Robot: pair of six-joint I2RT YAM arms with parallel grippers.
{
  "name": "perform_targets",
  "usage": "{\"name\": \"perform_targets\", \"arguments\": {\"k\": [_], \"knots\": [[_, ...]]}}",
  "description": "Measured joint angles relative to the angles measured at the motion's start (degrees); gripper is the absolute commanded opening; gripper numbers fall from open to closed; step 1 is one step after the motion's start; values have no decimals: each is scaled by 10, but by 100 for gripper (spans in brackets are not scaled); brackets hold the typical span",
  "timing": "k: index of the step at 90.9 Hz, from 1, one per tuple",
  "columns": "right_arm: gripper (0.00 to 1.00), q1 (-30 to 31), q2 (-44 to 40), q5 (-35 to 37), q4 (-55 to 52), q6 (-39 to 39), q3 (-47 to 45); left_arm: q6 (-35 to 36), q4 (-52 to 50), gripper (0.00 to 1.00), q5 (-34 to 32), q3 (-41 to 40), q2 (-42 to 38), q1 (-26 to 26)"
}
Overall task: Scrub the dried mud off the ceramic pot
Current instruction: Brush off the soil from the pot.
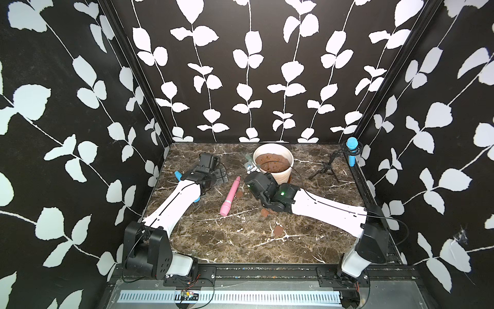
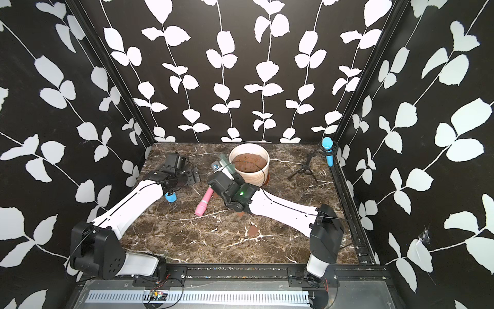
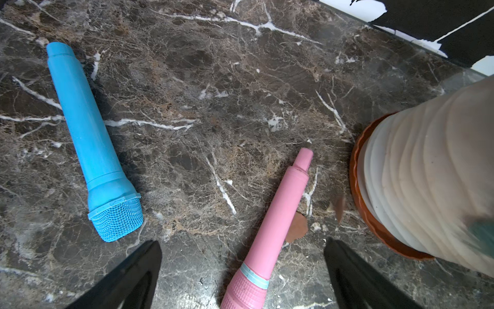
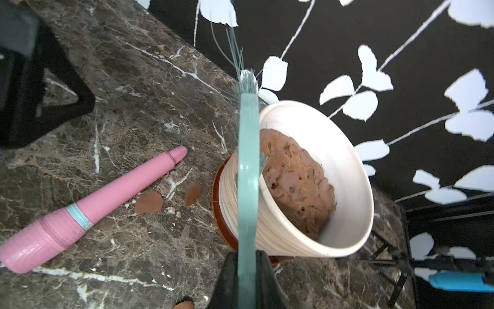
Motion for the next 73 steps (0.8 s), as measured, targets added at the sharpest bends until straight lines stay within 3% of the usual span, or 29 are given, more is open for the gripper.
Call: {"name": "perform_targets", "arguments": {"k": [17,35,59,73], "knots": [[0,0,-2,-82,-17,-51,-8,2,1,98,5,0,0,0],[0,1,-68,-188,-96,-38,-22,29,27,98,50,-4,-2,0],[0,-5,-242,-195,-134,46,-34,89,66,98,108,-23,-31,0],[0,-52,-330,-183,-181,158,-67,115,82,98,122,-35,-50,1]]}}
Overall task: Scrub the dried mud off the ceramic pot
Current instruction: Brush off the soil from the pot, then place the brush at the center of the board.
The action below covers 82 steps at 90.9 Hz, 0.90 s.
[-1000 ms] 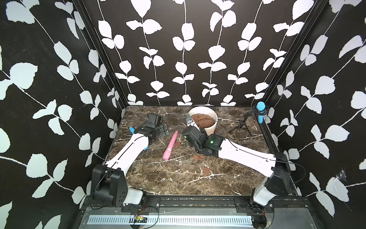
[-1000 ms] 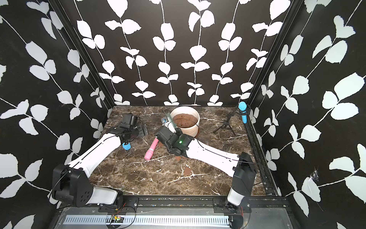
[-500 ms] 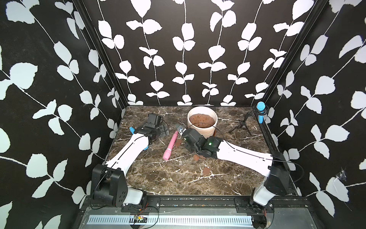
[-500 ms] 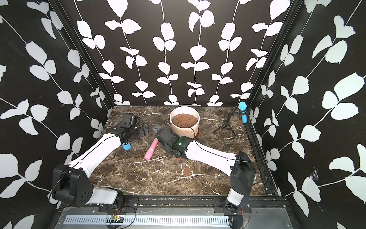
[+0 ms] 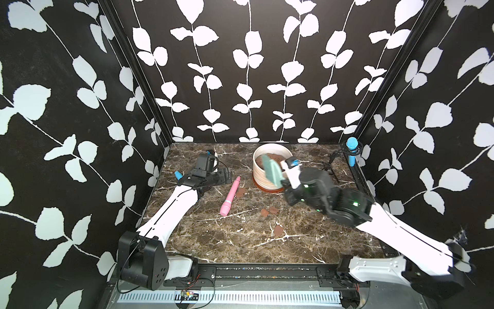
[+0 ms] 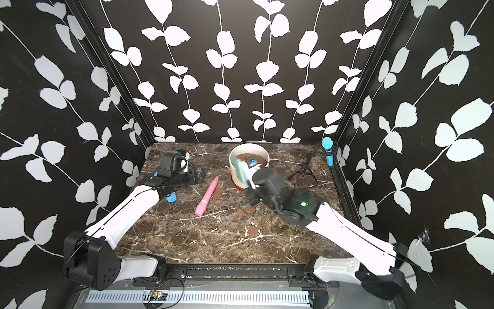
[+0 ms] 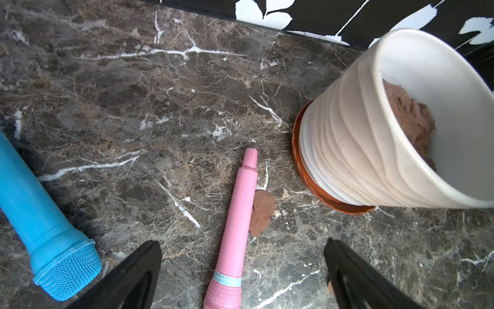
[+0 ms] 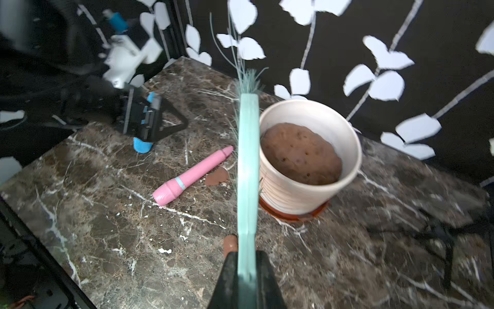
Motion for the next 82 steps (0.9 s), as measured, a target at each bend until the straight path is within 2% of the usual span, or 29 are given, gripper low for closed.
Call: {"name": "perform_targets", "arguments": {"k": [20,32,45,60,71,82], "knots": [[0,-68,-146,-11,-106,181,-143,25,14,98,21,-5,0,2],[0,-128,-212,-75,-129,243,-231,34,19,98,35,-6,0,2],[0,-216,-204,-171,-86,292,-320,48,22,98,43,-7,0,2],[0,-325,-152,-284,-29,317,-367,63,24,98,42,-10,0,2],[0,-362,-138,-329,-11,300,-363,71,27,98,49,-12,0,2],[0,-369,-129,-330,-39,233,-313,90,54,98,130,-14,0,3]]}}
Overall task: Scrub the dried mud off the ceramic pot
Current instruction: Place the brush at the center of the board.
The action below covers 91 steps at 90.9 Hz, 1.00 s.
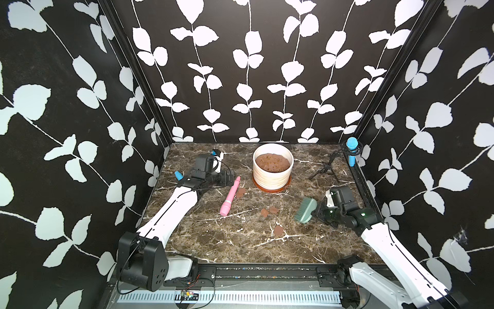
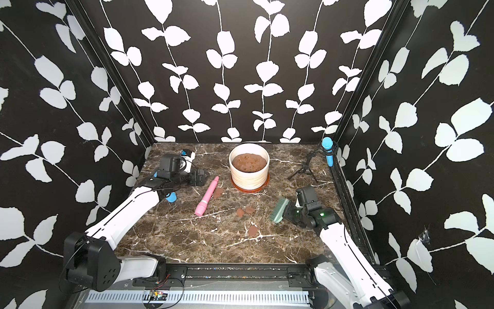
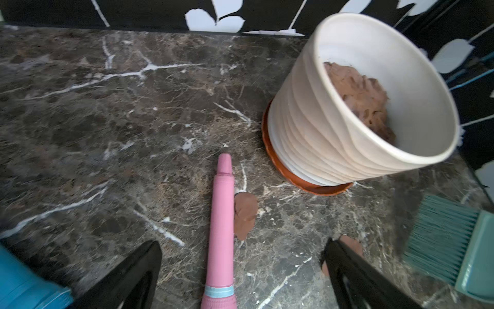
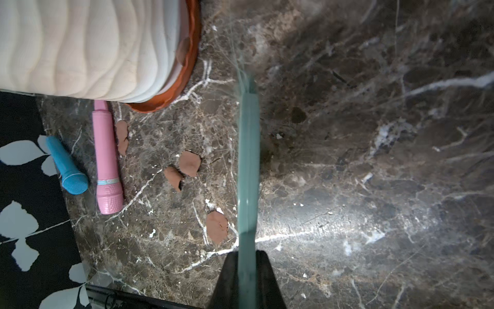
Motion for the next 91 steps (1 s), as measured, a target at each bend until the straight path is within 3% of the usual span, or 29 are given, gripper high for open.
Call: {"name": "perform_targets", "arguments": {"k": [13,32,44,54,74,84,91], "knots": [[0,0,13,47,-46,-85,95,64,20,98,140,41,24,-23],[0,-2,37,58,-84,-163,180,364,-114,98,260,279,153,-128],[0,-2,41,52,-108,-193,208,475,-186,93,281,375,245,-136],[0,-2,41,52,-131,-214,223,544,-257,91,258,450,335,-137],[0,-2,32,67,-132,-198,198,573,-306,98,213,483,415,-145],[0,-6,26,49,-89,-142,126,507,-262,99,183,429,367,-148],[0,-25,31,0,-37,-102,62,447,-208,99,157,346,290,-148]]}}
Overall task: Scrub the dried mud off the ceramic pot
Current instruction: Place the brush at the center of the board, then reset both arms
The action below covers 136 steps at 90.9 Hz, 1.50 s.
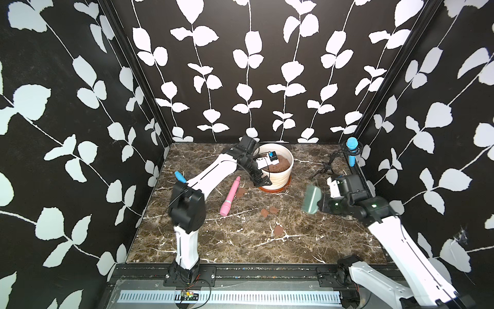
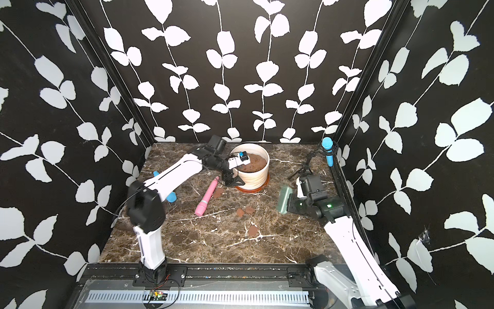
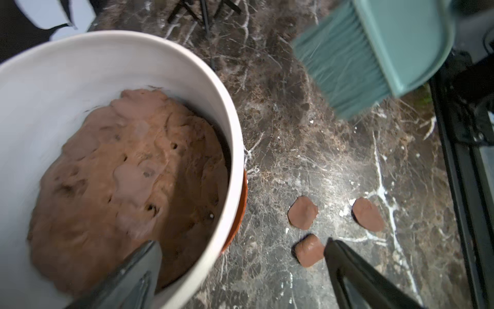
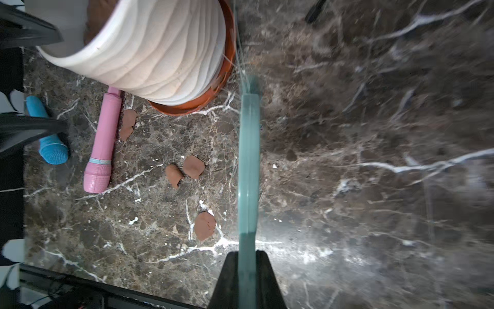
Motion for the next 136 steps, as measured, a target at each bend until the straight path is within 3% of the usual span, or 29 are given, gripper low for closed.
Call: {"name": "perform_targets", "arguments": {"k": [13,19,27,32,46,58,68,88,92,98,120,136], "knots": [[0,-59,26,-71,90,67,-97,-96,92,99,-72,-163,-188,1],[7,-85,33,-98,127,89,-129,-131,124,99,-108,-222,-263,2],[38,-118,34,-127,174,113,-166,-176,155,98,-168,-294,-342,5],[51,-135,34,-133,191,116,-185,-209,167,99,-213,-337,-381,8],[71,-161,19,-108,181,111,-212,-319,179,98,-318,-445,-470,37],[77,-162,-46,-53,153,96,-205,-389,183,99,-369,-505,-535,75],[79,-162,-106,13,122,75,-176,-418,182,98,-400,-512,-559,85],[84,-162,-153,227,95,-33,-75,-486,98,98,-497,-443,-547,85],[97,-162,-154,254,98,-48,-64,-492,92,98,-509,-442,-547,86],[100,-162,-155,285,113,-66,-59,-498,86,98,-520,-445,-547,86],[100,-162,-184,347,237,-56,-133,-501,85,98,-543,-461,-541,86],[100,-164,-142,279,461,-155,-297,-494,91,98,-543,-471,-539,86]]}}
